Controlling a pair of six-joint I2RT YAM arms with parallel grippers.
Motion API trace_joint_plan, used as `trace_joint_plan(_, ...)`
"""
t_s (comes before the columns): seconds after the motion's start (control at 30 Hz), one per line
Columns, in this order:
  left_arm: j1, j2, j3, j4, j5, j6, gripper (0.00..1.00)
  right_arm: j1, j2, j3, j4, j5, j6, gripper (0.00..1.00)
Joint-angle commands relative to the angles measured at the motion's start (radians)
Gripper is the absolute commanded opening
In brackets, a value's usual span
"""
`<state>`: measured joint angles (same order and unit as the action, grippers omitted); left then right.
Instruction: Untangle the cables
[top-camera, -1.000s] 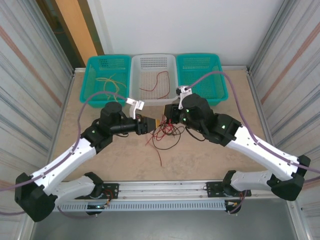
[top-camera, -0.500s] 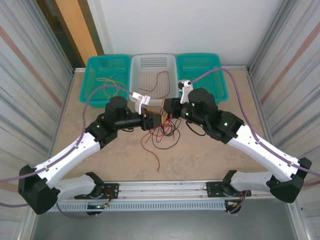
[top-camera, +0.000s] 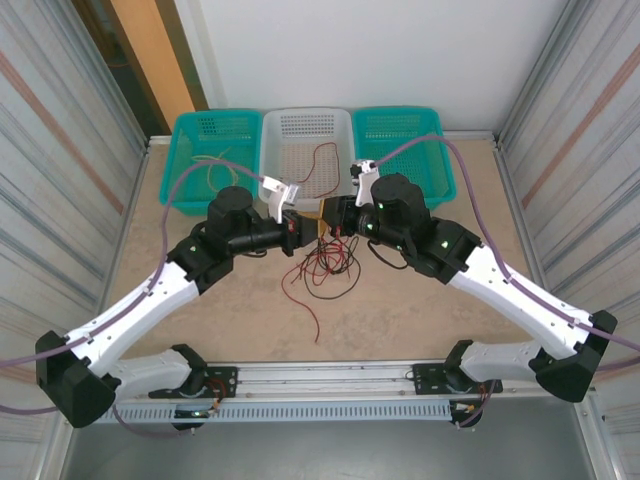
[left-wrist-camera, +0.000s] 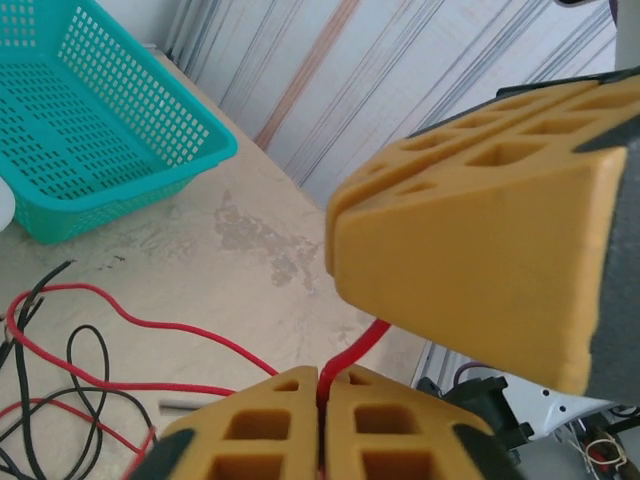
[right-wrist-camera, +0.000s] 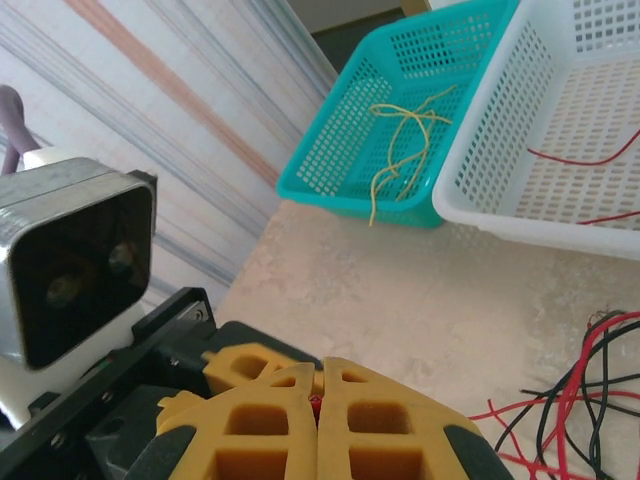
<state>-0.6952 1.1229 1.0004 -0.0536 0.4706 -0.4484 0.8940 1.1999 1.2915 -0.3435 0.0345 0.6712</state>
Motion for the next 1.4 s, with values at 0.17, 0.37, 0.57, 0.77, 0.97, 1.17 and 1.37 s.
trace_joint_plan(0.17, 0.092, -0.001, 0.053, 0.044, 0.016, -0.106, 0.00, -0.027, -0.034, -0.080, -0.017, 0.069, 0.044, 0.48)
trace_joint_plan(0.37, 0.162, -0.005, 0.050, 0.135, 0.115, -0.240, 0.00, -0.075, -0.021, -0.214, -0.015, -0.005, 0.106, 0.53)
trace_joint_plan(0.57, 0.180, 0.004, 0.046, 0.215, 0.180, -0.331, 0.00, -0.056, 0.029, -0.237, -0.035, 0.026, 0.118, 0.48)
trace_joint_plan(0.77, 0.187, 0.014, 0.072, 0.196, 0.199, -0.346, 0.00, -0.030, -0.027, -0.225, 0.012, 0.052, 0.075, 0.50)
trace_joint_plan(0.97, 0.187, 0.018, 0.070, 0.202, 0.203, -0.355, 0.00, 0.040, -0.070, -0.218, 0.046, 0.134, 0.024, 0.53)
trace_joint_plan(1.17, 0.187, 0.039, 0.070, 0.227, 0.228, -0.379, 0.00, 0.056, -0.103, -0.224, 0.081, 0.156, 0.003, 0.55)
trace_joint_plan(1.37, 0.187, 0.042, 0.064, 0.209, 0.220, -0.363, 0.00, 0.063, -0.116, -0.192, 0.089, 0.172, -0.013, 0.56)
